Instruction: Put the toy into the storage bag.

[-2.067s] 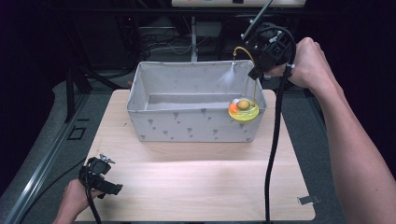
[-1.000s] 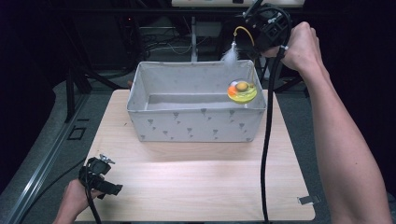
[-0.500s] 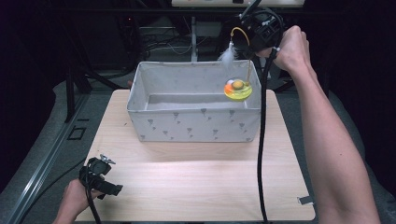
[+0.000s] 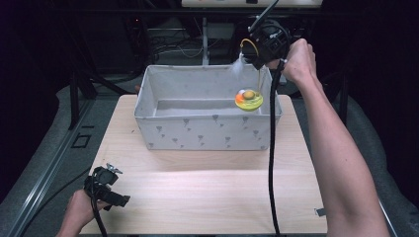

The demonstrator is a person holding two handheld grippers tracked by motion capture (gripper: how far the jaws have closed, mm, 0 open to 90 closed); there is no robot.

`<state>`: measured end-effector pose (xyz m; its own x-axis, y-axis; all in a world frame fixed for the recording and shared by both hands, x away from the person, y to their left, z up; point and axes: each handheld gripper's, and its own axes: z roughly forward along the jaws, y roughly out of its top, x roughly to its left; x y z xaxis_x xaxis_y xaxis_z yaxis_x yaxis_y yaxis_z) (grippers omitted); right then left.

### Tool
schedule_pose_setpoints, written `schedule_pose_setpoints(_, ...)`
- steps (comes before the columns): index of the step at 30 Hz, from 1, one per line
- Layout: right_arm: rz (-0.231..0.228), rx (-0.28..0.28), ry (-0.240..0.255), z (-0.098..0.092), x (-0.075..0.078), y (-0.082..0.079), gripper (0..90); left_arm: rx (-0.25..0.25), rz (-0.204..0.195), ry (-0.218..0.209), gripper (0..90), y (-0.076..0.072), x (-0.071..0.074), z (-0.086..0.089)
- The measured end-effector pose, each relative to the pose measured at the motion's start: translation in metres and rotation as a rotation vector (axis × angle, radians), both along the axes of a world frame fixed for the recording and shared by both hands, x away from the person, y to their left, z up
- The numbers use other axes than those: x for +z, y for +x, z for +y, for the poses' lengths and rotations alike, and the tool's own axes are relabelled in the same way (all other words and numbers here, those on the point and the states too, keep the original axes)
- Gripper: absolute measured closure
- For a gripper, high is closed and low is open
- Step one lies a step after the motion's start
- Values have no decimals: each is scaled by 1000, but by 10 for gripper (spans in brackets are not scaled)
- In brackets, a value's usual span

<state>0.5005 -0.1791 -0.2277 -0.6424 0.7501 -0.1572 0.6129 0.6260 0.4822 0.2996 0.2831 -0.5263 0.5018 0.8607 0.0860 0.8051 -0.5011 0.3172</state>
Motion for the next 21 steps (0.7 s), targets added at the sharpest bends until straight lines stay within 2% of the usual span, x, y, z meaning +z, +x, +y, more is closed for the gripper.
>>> schedule_pose_setpoints(9, 18, 8, 5, 11, -18, 10, 880, -6, 2, 2, 31, 1, 0, 0)
schedule_pose_setpoints(21, 30, 4, -4, 12, -31, 10, 880, -15, -2, -1, 31, 2, 1, 0)
